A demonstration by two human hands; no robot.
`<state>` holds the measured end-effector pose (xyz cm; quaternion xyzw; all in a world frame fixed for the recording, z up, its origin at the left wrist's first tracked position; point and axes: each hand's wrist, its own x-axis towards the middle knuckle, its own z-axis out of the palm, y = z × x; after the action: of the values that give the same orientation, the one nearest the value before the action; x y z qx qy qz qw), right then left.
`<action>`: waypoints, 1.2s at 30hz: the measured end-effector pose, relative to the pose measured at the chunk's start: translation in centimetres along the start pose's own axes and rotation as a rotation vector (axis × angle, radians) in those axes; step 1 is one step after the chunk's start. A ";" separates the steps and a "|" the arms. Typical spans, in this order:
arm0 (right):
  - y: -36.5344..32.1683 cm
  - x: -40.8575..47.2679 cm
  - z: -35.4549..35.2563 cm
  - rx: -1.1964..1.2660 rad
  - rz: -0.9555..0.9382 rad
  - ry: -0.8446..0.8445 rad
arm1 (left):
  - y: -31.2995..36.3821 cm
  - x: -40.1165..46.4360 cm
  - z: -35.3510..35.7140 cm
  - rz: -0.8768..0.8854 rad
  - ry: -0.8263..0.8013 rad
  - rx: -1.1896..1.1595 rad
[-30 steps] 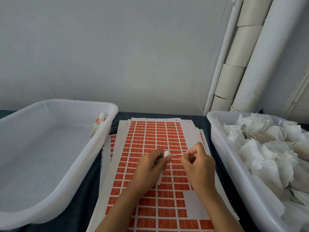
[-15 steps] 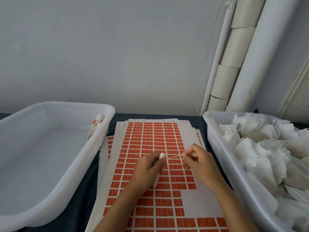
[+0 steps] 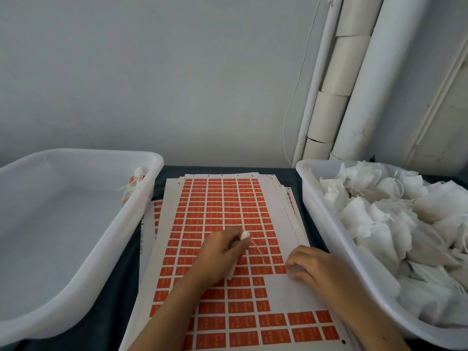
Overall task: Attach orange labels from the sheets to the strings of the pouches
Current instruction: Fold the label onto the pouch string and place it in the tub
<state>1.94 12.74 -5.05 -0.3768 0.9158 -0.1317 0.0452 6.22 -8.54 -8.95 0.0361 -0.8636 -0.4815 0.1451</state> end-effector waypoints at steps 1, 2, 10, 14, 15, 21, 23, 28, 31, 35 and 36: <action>0.0 0.0 0.1 -0.029 -0.028 -0.006 | 0.0 0.0 0.0 0.002 -0.005 0.002; 0.2 -0.1 0.3 -0.059 -0.060 -0.001 | 0.0 0.0 0.1 0.002 -0.012 0.003; 1.1 0.1 1.8 -0.152 -0.209 0.163 | 0.1 -0.1 0.1 -0.008 -0.030 0.030; 0.9 0.1 1.7 -0.237 -0.347 0.283 | 0.1 -0.1 0.1 -0.007 -0.034 0.030; 1.0 0.1 1.8 -0.262 -0.373 0.302 | 0.1 -0.1 0.1 -0.007 -0.032 0.026; 1.3 -0.1 2.2 -0.366 -0.438 0.357 | 0.0 -0.1 0.1 -0.003 -0.039 0.024; 1.4 -0.1 2.3 -0.382 -0.452 0.378 | -0.1 -0.1 0.1 -0.003 -0.039 0.026; 1.5 -0.1 2.5 -0.355 -0.447 0.405 | -0.2 -0.1 0.1 -0.002 -0.040 0.028; 1.7 -0.2 2.6 -0.324 -0.436 0.407 | -0.2 -0.1 0.0 0.002 -0.042 0.023; 1.8 -0.2 2.7 -0.301 -0.452 0.405 | -0.3 0.0 0.1 -0.009 -0.051 0.014; 1.8 -0.2 2.6 -0.302 -0.457 0.407 | -0.3 0.0 0.1 -0.013 -0.061 0.017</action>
<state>1.31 13.54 -8.09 -0.5406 0.8072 -0.0738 -0.2253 6.15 -8.62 -9.27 0.0284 -0.8713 -0.4762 0.1152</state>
